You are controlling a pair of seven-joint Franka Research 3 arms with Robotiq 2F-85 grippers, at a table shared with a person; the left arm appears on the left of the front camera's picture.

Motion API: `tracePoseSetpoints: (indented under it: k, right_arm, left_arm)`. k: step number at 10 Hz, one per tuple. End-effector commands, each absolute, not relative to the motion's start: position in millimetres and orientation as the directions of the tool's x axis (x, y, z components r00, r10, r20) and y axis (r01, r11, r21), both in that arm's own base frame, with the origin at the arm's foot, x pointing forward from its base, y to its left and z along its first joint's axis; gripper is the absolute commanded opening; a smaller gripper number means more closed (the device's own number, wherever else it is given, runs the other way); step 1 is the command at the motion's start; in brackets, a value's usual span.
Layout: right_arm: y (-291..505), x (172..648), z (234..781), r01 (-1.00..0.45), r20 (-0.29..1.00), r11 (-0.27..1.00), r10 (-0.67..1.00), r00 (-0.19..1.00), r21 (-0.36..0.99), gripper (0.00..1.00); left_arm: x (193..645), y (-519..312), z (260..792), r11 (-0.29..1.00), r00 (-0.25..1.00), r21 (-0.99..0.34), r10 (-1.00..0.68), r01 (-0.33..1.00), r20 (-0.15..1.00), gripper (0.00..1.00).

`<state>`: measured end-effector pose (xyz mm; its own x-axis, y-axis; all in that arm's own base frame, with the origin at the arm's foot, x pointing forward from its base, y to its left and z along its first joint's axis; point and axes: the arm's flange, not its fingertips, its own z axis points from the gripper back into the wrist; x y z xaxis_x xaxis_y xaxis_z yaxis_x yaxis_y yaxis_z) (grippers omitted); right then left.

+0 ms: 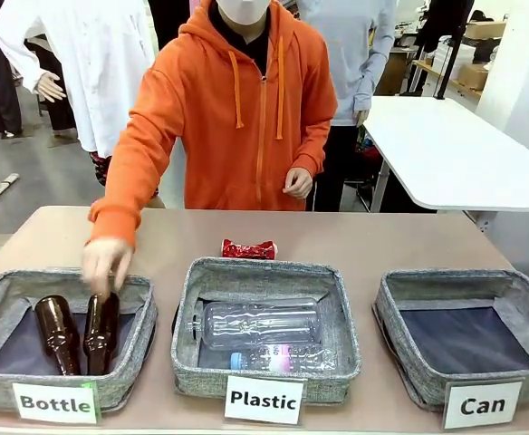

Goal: Sort the can waste into the basket.
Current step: Pick up the can waste from the table and place it in the right Fabric basket.

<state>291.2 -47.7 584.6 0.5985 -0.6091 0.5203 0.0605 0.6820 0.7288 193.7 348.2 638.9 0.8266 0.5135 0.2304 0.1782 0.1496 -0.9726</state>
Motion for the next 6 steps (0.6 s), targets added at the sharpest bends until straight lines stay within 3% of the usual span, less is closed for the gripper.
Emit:
tracePoseSetpoints:
  k: [1,4,6]
  right_arm:
    - [-31.0,251.7,526.3,0.093,0.497,0.69,-0.601,0.626,0.718,1.0]
    - [-24.9,255.6,524.2,0.078,0.492,0.724,-0.54,0.683,0.685,1.0]
    - [-7.3,283.3,530.7,-0.028,0.491,0.786,-0.358,0.794,0.618,1.0]
  left_arm:
    - [228.8,325.6,611.2,0.129,0.87,-0.981,0.456,0.142,0.186,1.0]
    - [248.1,281.0,600.4,0.132,0.912,-0.984,0.378,0.117,0.159,1.0]
    - [260.2,207.1,565.1,0.105,0.957,-0.993,0.28,0.047,0.075,1.0]
